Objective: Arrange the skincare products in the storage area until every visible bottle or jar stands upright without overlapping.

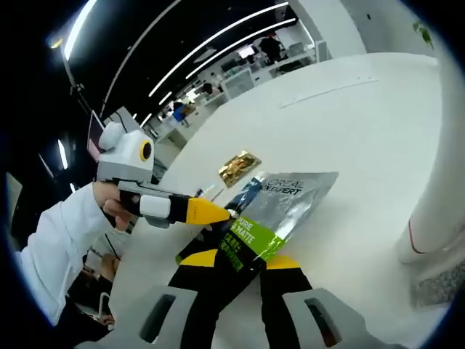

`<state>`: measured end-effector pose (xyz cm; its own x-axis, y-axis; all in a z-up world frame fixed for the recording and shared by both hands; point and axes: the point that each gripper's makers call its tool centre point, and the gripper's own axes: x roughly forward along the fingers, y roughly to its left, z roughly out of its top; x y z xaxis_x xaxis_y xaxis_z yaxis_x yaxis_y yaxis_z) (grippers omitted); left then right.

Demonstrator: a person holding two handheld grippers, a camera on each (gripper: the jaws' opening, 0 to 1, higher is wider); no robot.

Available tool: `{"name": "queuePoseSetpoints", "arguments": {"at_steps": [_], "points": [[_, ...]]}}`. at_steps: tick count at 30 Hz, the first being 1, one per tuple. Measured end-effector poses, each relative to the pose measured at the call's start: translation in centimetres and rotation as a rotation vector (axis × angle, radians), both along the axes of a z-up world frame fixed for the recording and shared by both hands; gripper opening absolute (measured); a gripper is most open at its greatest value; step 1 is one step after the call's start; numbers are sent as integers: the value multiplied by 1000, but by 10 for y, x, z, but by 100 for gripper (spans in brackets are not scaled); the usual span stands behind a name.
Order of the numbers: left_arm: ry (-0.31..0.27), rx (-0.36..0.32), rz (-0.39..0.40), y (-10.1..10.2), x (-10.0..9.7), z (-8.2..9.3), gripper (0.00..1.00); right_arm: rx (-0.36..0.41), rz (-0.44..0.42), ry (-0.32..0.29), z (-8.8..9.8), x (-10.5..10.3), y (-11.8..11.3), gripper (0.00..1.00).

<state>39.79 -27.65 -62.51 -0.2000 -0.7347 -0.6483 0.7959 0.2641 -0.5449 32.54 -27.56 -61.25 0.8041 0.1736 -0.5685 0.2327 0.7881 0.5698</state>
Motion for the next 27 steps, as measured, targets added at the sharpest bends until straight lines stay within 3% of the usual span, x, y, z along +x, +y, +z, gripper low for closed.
{"name": "queuePoseSetpoints", "arguments": {"at_steps": [5, 12, 16, 27], "points": [[21, -14, 23, 3, -4, 0, 2, 6, -5, -13, 0, -4, 1, 0], [0, -34, 30, 6, -5, 1, 3, 44, -9, -49, 13, -6, 4, 0], [-9, -47, 24, 14, -15, 7, 8, 49, 1, -67, 20, -11, 3, 0], [135, -155, -19, 16, -47, 24, 22, 84, 48, -111, 42, -33, -1, 0]]}}
